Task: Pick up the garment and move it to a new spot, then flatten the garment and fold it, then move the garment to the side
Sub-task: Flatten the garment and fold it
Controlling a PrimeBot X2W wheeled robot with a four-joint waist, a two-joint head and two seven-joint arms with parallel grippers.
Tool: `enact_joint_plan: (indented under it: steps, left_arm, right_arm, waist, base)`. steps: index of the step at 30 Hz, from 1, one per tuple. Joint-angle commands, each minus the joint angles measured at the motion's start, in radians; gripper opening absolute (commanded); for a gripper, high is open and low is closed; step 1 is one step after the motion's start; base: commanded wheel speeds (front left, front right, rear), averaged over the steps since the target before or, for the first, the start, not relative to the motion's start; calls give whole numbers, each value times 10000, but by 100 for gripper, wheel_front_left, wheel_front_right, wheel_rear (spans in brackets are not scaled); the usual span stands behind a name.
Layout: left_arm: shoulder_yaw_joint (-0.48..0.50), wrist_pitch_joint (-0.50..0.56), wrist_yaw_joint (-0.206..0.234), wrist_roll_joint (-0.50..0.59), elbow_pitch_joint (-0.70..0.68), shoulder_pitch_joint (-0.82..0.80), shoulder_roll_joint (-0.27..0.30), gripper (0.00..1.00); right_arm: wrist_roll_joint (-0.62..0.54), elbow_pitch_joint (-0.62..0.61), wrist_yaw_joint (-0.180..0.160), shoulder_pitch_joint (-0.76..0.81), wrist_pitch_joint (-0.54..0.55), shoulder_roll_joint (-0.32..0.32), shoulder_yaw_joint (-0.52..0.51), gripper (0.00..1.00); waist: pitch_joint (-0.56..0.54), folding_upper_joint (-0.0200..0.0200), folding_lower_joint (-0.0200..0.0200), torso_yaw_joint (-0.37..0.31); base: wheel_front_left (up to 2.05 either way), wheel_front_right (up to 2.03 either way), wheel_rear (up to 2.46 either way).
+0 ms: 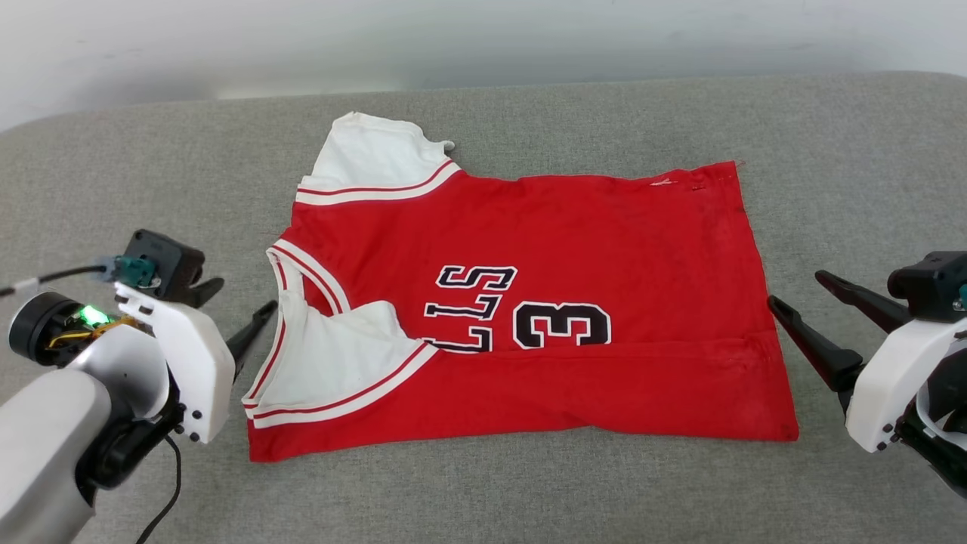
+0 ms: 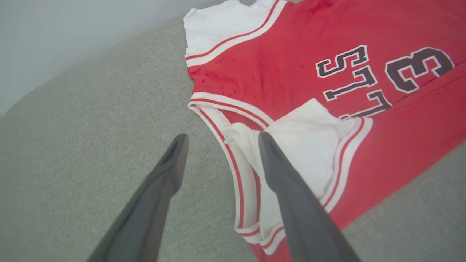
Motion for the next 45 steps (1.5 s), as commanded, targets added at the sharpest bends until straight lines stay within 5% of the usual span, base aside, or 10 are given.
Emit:
enact_joint_plan:
  steps: [1, 11, 25, 26, 27, 34, 45]
  left_arm:
    - [-62, 642, -90, -204, -318, -192, 211, 100]
    - [-609, 4278, -426, -1882, -785, -651, 574, 100]
    - [-1779, 5568, -798, -1865, 800, -222, -22, 100]
    - [-1817, 5525, -847, -1806, 896, -272, -86, 57]
    - [-1842, 5483, -894, -1750, 1000, -311, -125, 0]
    - [-1799, 5331, -1237, -1595, 1133, -777, -4, 0]
    - [-1944, 5218, -1401, -1211, 309, -1154, 100, 0]
  right_arm:
    - [-114, -110, -9, 151, 66, 118, -92, 100]
    - [-444, -373, -9, 172, 457, 484, -221, 100]
    - [-301, -92, -9, -640, 662, 753, 355, 100]
    - [-267, -71, -9, -705, 696, 732, 378, 100]
    - [-210, -75, -7, -783, 751, 716, 402, 100]
    - [-187, -533, -9, -1815, 1733, -188, 914, 100]
    - [1395, -1235, -7, -2875, 5770, -1941, 2800, 100]
  waist:
    - [-10, 0, 0, 0]
    - [183, 0, 0, -158]
    - [521, 0, 0, -697]
    - [504, 0, 0, -701]
    - [469, 0, 0, -706]
    - [95, 0, 0, -656]
    - [-64, 0, 0, -355]
  base:
    - [0, 0, 0]
    - [0, 0, 0]
    - [0, 0, 0]
    - [0, 0, 0]
    - [0, 0, 0]
    - [0, 0, 0]
    - [0, 0, 0]
